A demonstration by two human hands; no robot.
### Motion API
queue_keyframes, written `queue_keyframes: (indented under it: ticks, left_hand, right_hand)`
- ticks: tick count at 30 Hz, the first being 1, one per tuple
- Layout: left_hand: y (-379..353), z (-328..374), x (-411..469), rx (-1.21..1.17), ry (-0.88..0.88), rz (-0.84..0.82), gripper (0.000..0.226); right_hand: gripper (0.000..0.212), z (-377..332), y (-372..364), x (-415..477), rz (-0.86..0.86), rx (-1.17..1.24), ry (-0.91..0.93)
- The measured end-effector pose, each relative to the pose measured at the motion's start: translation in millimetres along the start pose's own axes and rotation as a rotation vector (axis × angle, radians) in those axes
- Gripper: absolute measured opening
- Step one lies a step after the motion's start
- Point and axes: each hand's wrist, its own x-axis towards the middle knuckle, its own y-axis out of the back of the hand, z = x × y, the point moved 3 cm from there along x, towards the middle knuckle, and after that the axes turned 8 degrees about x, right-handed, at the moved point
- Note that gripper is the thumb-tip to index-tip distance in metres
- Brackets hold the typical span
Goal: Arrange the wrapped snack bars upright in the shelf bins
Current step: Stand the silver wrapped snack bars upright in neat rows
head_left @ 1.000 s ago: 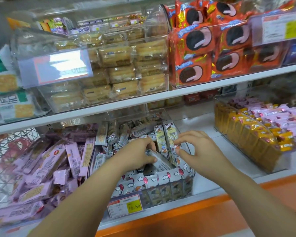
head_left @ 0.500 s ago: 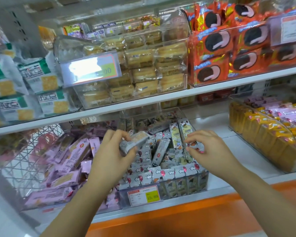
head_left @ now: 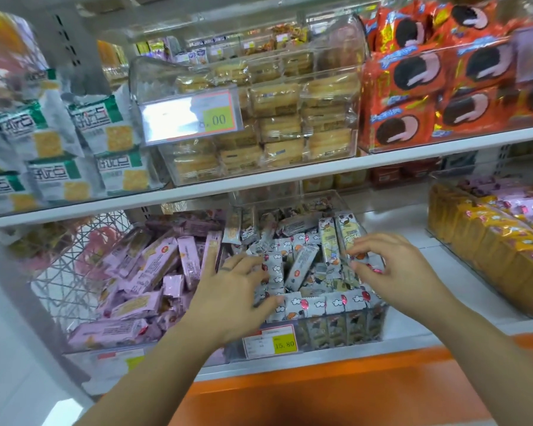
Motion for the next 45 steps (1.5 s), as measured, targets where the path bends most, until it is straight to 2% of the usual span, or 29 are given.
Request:
queue_keyframes:
  ticks: [2,6,10,15,18,23,25,31,35,38,41,45]
  left_hand:
    - [7.7,1.6,4.3,-0.02,0.011,-0.002,0.081]
    - [31.5,19.2,32.3,-0.124,0.003,0.054,0.045]
    - [24.3,36.9,82.1,-0.315,0.018,-0.034,0.042]
    - [0.2,50.8,121.8,-0.169,0.072,-0.129,0.049]
    - [-9.5,55.6,128.0,-0.021,0.075,-0.103,0.05]
    - [-6.9,55.4,124.5,-0.132,0.107,-0.123,0.031]
    - [6.2,51.7,115.5,-0.168,0.12,-0.067,0.029]
    - [45.0,25.3,59.9,-0.368,0.144,0.388,0.04]
    - [45.6,-7.1,32.0,-0.526,0.314,0.629,0.025]
    - [40.2,-25.2,21.1,-0.611,0.421,0.658,0.022]
    - [32.6,-31.4,12.8,-0.613,0.399,0.589,0.024]
    - [25.0,-34.5,-0.8,-0.482,0.409,0.473,0.024]
  right_hand:
    - [0.016,1.4,0.8,0.7,0.012,0.001,0.008]
    - [0.017,7.3,3.5,3.6,0.039,0.007,0.002]
    - [0.014,10.9,9.0,5.2,0.067,0.035,-0.004]
    - [0.014,16.1,10.9,3.6,0.057,0.035,0.007]
    - [0.014,17.8,12.7,3.7,0.044,0.04,0.008]
    - [0.014,16.2,13.3,4.1,0.042,0.049,0.007]
    - [0.015,15.7,13.4,4.2,0.04,0.05,0.003]
    - [0.016,9.3,10.9,2.2,0.028,0.043,-0.007]
    - [0.018,3.3,6.5,2.0,0.017,0.047,-0.011]
    - [0.017,-0.1,3.8,2.3,0.019,0.054,-0.014]
    - [0.016,-1.9,2.1,1.9,0.022,0.059,-0.015]
    - [0.016,-0.8,2.3,1.0,0.014,0.046,-0.016]
